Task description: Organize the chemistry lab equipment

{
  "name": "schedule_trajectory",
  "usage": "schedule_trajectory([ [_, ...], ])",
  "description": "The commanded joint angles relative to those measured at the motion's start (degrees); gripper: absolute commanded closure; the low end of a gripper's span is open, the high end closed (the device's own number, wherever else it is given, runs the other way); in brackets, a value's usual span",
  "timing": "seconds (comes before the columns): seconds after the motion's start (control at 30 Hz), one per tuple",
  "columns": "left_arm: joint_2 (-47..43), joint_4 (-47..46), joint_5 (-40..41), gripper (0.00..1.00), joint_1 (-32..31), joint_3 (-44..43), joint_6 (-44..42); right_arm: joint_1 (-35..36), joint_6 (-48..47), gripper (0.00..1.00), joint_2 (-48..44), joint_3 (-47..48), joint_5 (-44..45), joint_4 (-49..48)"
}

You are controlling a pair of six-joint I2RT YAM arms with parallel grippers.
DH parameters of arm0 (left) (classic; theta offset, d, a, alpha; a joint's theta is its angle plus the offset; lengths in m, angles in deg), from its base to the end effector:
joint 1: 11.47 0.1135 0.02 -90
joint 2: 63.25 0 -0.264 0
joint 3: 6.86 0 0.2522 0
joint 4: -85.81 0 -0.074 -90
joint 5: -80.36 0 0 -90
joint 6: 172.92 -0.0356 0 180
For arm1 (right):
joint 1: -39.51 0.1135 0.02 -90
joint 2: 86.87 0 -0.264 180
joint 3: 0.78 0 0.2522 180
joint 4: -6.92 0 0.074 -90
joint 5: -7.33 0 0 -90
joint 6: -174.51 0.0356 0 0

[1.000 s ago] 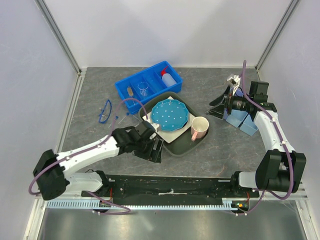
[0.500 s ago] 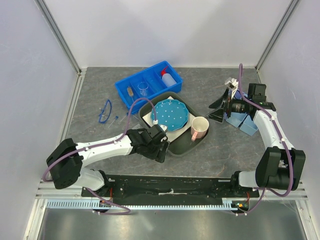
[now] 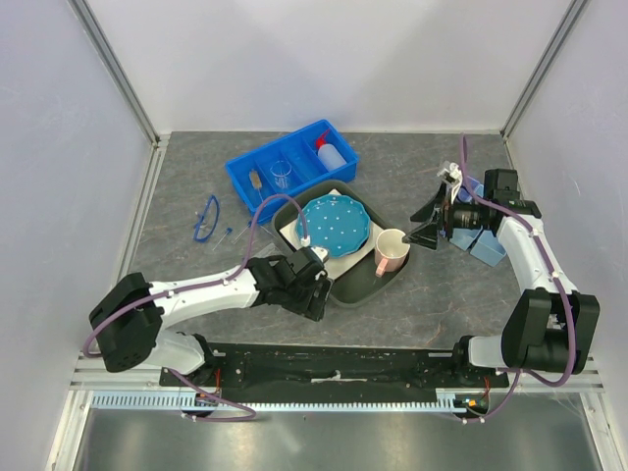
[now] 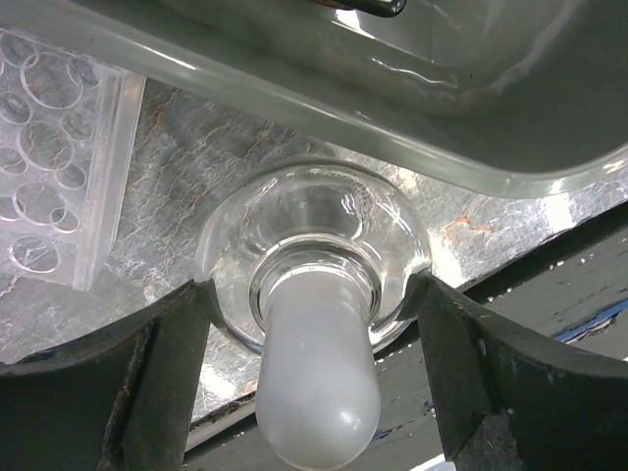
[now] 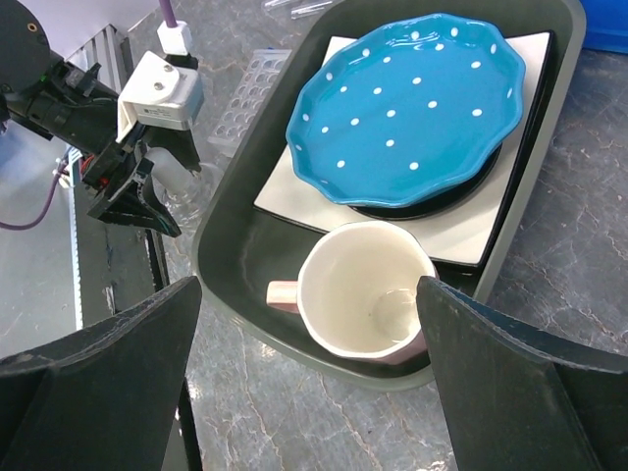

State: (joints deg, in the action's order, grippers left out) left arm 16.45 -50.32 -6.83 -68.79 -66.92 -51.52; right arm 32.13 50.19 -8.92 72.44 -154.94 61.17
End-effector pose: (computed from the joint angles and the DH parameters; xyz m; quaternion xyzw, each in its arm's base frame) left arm 0.1414 -0.2172 0.1904 0.2128 0.9496 -0.1431 0.1804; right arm 0.2622 0.0002 0.2782 -0.3346 0.7201 0.4541 0.4041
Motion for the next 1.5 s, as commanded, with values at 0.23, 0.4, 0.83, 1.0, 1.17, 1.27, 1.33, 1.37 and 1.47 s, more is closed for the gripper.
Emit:
schedule_trajectory([
  [0.23,-4.3,-1.8,0.1,0.06,-1.2,1.6,-3.0,3.8,-19.0,0.02,-1.0,3.3,3.8,15.0],
  [0.4,-3.2,-0.9,0.5,0.00,-2.3,1.0,-3.4,6.1,-23.9,0.02,-2.1,3.6,6.9,20.2],
  [0.83,-18.8,0.7,0.1,0.00,-4.5,0.2,-6.5,18.5,-50.0,0.02,-6.3,6.4,15.8,34.5],
  [1.0,-28.6,1.2,2.1,0.00,-2.5,1.1,-9.0,24.9,-53.0,0.02,-4.5,6.4,15.3,34.8],
  [1.17,-34.9,1.5,-4.5,0.00,16.4,0.9,-14.8,37.3,-41.4,0.02,-3.8,6.9,22.8,21.9],
  [1.27,-36.4,1.7,-9.7,0.00,30.7,0.3,-18.2,48.6,-31.2,0.02,-3.6,5.5,31.4,8.7],
  [1.33,-35.2,3.5,-9.5,0.00,37.2,-1.5,-19.9,54.0,-28.4,0.02,1.4,8.0,36.3,7.7],
  [1.37,-35.0,4.1,-8.4,0.00,38.4,-1.9,-20.6,55.7,-27.6,0.02,2.3,8.8,38.3,6.1],
  [1.47,-35.4,4.5,0.8,0.00,39.8,-1.4,-21.9,63.2,-26.9,0.02,6.8,11.7,47.4,4.2],
])
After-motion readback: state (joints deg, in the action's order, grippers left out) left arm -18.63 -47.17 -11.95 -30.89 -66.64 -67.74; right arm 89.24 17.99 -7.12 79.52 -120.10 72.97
